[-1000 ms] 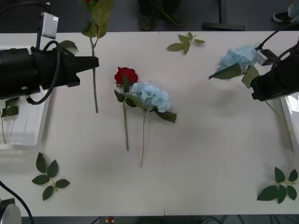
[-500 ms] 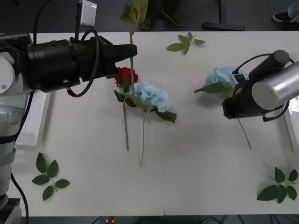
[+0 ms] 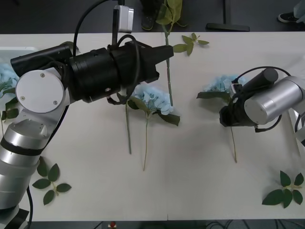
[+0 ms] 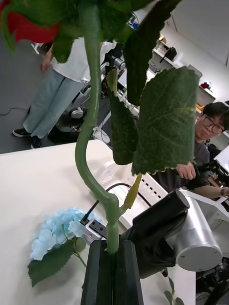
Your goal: Place the red flowers into the right box and the blue flowers into the left box. If a person shows an open palm, hand one flower to the person first, then continue sorting.
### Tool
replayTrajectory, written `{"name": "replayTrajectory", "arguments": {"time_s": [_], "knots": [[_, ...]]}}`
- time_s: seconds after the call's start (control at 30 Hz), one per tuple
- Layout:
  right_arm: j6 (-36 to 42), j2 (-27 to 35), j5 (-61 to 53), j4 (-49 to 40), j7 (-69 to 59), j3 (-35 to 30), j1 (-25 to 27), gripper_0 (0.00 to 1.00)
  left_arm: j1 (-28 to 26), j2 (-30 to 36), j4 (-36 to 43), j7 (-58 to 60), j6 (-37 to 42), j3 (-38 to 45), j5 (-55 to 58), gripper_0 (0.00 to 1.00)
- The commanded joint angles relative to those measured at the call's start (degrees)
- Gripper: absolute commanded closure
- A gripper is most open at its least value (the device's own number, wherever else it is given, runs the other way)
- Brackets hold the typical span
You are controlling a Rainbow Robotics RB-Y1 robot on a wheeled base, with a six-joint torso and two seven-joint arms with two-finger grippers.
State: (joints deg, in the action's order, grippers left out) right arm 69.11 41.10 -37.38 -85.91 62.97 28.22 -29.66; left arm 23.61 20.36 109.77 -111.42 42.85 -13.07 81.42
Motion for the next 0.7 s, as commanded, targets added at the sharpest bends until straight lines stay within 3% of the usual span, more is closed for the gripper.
{"name": "replayTrajectory", "arguments": {"time_s": [0.03, 0.17, 0.47, 0.7], "knots": [[0.9, 1.2, -0.3, -3.7, -1.6, -2.0, -0.7, 0.43, 2.1, 0.7, 0.7, 1.3, -0.7, 0.3, -0.7, 1.00], [7.0, 3.4, -5.1, -9.7, -0.8, -6.2, -0.7, 0.43, 2.2, 0.7, 0.6, 1.5, -0.7, 0.1, -0.9, 1.00], [26.3, 9.9, -24.7, -31.9, 0.9, -21.6, -0.7, 0.43, 2.4, 0.7, 0.7, 1.7, -0.7, 0.1, -0.8, 1.00], [28.2, 10.9, -35.1, -41.6, 3.8, -27.0, 0.6, 0.43, 2.5, 0.7, 0.6, 1.8, -0.7, 0.1, -0.8, 1.00]]}}
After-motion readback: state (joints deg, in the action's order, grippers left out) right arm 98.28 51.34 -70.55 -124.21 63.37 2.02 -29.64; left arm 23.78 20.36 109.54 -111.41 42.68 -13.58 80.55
